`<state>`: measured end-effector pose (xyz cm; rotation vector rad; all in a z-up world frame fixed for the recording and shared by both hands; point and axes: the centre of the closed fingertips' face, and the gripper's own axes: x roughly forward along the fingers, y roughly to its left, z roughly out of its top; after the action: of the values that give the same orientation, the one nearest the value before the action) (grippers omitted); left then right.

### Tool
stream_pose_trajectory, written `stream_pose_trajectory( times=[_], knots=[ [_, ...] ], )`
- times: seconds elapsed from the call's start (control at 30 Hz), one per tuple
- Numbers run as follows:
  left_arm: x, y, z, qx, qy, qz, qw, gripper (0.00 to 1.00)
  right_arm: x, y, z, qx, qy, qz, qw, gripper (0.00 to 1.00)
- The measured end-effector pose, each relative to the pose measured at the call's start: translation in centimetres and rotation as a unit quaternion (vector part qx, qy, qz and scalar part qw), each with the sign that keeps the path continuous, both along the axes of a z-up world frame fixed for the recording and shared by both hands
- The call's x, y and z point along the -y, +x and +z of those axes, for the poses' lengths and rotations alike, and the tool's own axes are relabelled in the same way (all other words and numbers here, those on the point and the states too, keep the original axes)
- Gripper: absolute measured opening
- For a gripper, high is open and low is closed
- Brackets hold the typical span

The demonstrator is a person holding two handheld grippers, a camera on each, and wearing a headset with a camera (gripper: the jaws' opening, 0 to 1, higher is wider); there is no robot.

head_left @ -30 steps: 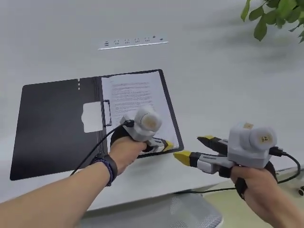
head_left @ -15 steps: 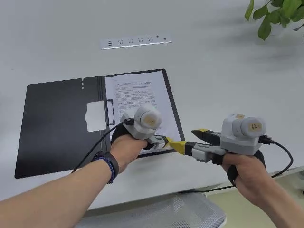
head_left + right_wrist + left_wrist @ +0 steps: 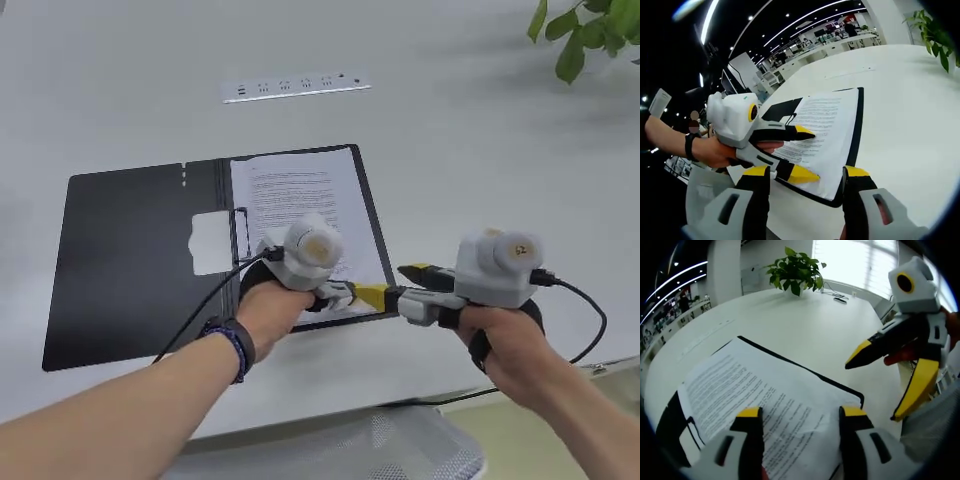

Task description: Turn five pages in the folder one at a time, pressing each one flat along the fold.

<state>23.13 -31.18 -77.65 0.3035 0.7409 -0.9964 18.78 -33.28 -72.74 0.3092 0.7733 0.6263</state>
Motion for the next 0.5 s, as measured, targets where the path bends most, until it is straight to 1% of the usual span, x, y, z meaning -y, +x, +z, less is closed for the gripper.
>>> stream_pose_trajectory(
  times=[0.07, 0.3, 0.4, 0.5],
  knots=[
    [-0.1, 0.2, 0.1, -0.005, -0.008, 0.006, 0.9999, 0.58, -0.1, 0.3, -0.4, -0.003, 0.002, 0.000, 1.0000, 0.57],
    [-0.2, 0.1, 0.0, -0.001, -0.010, 0.007, 0.9999, 0.55, -0.7, 1.1, -1.2, -0.011, 0.008, 0.007, 0.9999, 0.56],
    [-0.2, 0.1, 0.0, 0.003, -0.008, 0.006, 0.9999, 0.51, -0.9, 1.3, -1.4, -0.014, 0.013, 0.006, 0.9998, 0.56],
    [-0.4, 0.2, 0.0, 0.000, -0.010, 0.007, 0.9999, 0.49, -1.0, 1.6, -1.6, -0.016, 0.015, 0.007, 0.9997, 0.56]
  ],
)
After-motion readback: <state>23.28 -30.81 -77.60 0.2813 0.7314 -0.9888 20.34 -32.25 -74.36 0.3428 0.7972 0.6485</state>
